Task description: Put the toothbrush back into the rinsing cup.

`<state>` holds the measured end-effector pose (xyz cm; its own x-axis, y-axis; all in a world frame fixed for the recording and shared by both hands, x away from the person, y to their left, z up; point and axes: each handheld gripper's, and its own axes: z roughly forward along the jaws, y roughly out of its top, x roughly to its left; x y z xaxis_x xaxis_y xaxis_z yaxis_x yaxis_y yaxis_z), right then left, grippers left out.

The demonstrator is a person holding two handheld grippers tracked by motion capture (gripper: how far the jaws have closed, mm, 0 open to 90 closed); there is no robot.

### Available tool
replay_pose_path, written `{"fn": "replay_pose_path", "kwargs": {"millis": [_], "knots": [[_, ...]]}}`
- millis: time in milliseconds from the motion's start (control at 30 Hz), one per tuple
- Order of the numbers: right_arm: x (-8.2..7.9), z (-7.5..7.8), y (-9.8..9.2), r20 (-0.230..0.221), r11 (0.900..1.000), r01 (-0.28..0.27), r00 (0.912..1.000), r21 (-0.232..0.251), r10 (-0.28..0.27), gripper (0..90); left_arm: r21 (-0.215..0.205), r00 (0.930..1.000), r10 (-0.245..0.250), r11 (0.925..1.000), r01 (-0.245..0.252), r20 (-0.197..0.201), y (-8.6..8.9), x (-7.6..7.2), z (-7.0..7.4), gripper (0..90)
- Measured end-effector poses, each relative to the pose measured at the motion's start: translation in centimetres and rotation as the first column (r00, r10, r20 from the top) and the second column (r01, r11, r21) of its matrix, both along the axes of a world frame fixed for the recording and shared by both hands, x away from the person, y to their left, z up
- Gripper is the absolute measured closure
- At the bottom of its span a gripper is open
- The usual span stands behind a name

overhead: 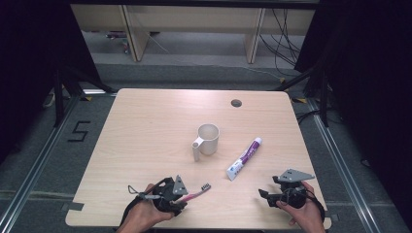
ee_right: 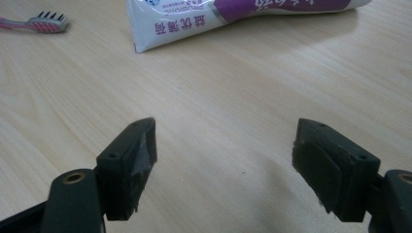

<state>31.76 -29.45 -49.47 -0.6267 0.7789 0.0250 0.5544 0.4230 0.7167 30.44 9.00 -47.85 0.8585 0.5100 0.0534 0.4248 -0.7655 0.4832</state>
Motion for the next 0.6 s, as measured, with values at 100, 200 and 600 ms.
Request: {"fn": "replay_pose_path", "kwargs": {"millis": [100,200,600], "knots": [[0.0,0.1,0.1,-0.004,1.000,-0.002,1.0000,0.001,0.002,25.3,0.032,0.9996,-0.022,0.9992,0.023,-0.015,-0.4,0.4,-0.1,64.6],[0.0,0.1,0.1,-0.005,1.000,-0.003,1.0000,0.001,0.003,25.3,0.044,0.9995,-0.025,0.9987,0.026,-0.017,-0.6,0.6,-0.1,66.6],[-0.3,0.1,0.3,-0.035,1.000,0.009,0.9994,0.026,-0.008,25.3,0.109,0.9966,-0.050,0.9924,0.057,-0.066,-2.0,1.7,-0.4,75.4]]}}
